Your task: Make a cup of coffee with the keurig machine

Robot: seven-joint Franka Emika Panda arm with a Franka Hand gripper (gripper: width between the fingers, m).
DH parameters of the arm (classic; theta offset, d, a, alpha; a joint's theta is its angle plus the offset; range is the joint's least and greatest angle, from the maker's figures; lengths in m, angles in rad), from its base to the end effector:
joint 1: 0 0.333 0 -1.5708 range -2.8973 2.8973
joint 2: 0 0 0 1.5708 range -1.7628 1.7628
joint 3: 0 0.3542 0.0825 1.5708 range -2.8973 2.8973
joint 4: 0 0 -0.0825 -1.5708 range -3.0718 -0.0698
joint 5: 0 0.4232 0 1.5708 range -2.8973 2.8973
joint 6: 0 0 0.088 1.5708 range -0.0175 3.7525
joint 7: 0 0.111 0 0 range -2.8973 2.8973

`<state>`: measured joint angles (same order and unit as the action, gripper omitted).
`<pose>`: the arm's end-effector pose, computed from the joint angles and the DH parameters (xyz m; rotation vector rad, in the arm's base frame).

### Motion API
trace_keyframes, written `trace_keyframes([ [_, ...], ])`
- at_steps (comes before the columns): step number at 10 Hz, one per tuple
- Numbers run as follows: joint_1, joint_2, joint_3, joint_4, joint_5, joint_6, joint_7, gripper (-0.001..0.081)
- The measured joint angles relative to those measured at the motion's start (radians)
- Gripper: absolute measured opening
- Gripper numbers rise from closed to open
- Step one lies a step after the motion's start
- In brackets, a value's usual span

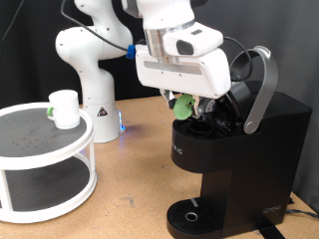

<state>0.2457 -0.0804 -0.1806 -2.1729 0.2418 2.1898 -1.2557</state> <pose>0.5592 0.0445 0.4518 -2.4845 -1.6803 -0.3019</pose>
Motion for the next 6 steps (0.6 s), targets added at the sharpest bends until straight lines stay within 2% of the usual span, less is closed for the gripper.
trace_keyframes([
  [2, 0.0, 0.0, 0.01, -0.01, 0.042, 0.011, -0.019, 0.0477],
  [6, 0.0, 0.0, 0.023, -0.023, 0.024, 0.024, -0.019, 0.0477],
])
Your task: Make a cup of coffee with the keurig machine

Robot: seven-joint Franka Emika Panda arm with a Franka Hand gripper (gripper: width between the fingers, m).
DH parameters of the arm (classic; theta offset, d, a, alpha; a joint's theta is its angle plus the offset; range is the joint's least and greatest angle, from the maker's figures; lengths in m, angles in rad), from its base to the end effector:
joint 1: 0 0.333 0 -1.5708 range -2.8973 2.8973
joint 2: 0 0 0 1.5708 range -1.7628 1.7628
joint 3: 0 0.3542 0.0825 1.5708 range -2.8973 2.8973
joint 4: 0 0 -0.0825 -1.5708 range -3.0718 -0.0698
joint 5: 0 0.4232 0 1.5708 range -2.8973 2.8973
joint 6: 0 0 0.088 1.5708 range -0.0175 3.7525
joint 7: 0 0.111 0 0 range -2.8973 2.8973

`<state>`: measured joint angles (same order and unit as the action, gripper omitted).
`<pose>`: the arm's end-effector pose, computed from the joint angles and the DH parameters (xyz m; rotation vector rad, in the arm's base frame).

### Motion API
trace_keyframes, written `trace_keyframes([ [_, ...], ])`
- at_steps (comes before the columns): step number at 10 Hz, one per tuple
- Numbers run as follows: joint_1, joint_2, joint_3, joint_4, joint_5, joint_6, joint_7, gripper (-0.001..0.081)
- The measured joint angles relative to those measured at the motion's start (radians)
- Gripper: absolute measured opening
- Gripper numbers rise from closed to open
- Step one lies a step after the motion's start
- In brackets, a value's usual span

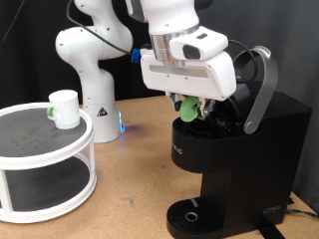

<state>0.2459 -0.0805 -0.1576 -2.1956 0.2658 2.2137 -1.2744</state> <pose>0.5549 0.0575 0.4430 -2.4535 -1.7019 -0.3147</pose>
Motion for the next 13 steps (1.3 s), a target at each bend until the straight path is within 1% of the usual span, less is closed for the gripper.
trace_keyframes([
  [2, 0.0, 0.0, 0.004, -0.008, -0.047, 0.022, 0.009, 0.0477],
  [3, 0.0, 0.0, 0.006, -0.016, -0.055, 0.037, 0.01, 0.0477],
  [10, 0.0, 0.002, 0.024, -0.039, -0.051, 0.077, 0.017, 0.0477],
  [13, 0.0, 0.009, 0.037, -0.046, -0.053, 0.08, 0.029, 0.0477],
])
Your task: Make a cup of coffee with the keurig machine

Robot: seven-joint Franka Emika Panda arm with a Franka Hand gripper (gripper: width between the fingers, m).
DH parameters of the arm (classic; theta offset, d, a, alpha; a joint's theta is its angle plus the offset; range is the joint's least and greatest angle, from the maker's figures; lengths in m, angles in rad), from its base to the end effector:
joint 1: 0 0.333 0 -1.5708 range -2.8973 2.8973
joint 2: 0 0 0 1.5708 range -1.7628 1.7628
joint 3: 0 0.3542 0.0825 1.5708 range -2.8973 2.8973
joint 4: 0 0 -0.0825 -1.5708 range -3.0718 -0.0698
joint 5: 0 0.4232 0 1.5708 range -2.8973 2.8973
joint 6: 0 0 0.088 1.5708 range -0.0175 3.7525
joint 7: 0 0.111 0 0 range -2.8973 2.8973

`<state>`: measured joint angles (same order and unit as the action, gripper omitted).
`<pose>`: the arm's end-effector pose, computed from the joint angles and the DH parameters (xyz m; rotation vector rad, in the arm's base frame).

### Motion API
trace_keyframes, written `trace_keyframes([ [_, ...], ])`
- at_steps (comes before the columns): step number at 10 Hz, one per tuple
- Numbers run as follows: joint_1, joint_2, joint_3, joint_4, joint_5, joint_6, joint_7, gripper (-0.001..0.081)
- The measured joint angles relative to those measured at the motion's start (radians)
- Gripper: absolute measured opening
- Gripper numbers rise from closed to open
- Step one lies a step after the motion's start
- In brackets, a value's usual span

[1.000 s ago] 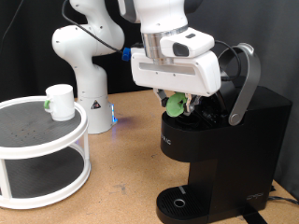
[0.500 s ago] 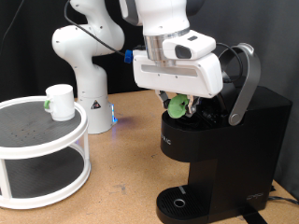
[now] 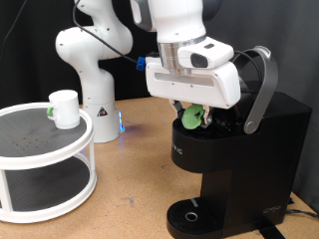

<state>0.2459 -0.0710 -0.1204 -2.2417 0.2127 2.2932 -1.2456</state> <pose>0.5494 0.0741 0.4221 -2.4760 -1.7670 -0.2994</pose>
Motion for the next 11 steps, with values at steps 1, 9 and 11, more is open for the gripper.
trace_keyframes([
  [1, 0.0, 0.001, 0.003, -0.003, 0.0, 0.005, 0.001, 0.0477],
  [9, 0.0, 0.002, 0.004, -0.011, -0.007, 0.021, 0.001, 0.0477],
  [11, 0.0, 0.002, 0.004, -0.012, -0.007, 0.022, 0.001, 0.0505],
])
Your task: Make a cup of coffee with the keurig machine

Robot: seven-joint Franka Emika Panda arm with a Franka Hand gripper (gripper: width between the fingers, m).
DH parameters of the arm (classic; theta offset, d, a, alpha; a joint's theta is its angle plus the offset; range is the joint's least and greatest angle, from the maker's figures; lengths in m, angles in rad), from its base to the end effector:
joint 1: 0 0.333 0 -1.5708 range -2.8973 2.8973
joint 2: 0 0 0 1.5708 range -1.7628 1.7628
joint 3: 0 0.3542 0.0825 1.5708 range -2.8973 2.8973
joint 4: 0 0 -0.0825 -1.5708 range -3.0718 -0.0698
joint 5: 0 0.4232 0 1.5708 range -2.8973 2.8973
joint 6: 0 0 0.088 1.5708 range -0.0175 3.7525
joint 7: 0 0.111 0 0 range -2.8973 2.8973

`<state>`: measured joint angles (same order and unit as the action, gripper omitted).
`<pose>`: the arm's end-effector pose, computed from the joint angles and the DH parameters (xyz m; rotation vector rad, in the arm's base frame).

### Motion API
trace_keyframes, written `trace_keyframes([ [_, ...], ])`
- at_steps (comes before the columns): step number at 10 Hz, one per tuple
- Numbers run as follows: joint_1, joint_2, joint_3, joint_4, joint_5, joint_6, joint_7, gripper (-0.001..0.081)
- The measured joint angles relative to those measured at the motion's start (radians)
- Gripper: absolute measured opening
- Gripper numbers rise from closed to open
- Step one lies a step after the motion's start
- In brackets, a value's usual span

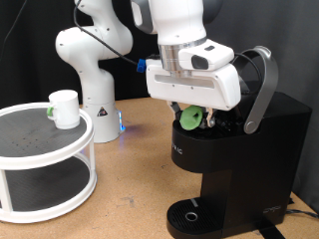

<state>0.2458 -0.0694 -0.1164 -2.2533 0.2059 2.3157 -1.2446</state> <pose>0.5483 0.0753 0.4177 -2.4811 -1.7784 -0.3057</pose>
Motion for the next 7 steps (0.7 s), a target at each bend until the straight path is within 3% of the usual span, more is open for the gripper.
trace_keyframes([
  [1, 0.0, 0.0, 0.0, 0.0, 0.0, 0.0, 0.0, 0.0639],
  [2, 0.0, 0.0, 0.0, 0.0, 0.0, 0.0, 0.0, 0.0639],
  [3, 0.0, 0.0, 0.0, 0.0, 0.0, 0.0, 0.0, 0.077],
  [7, 0.0, 0.0, 0.0, 0.0, 0.016, 0.0, 0.0, 0.0803],
])
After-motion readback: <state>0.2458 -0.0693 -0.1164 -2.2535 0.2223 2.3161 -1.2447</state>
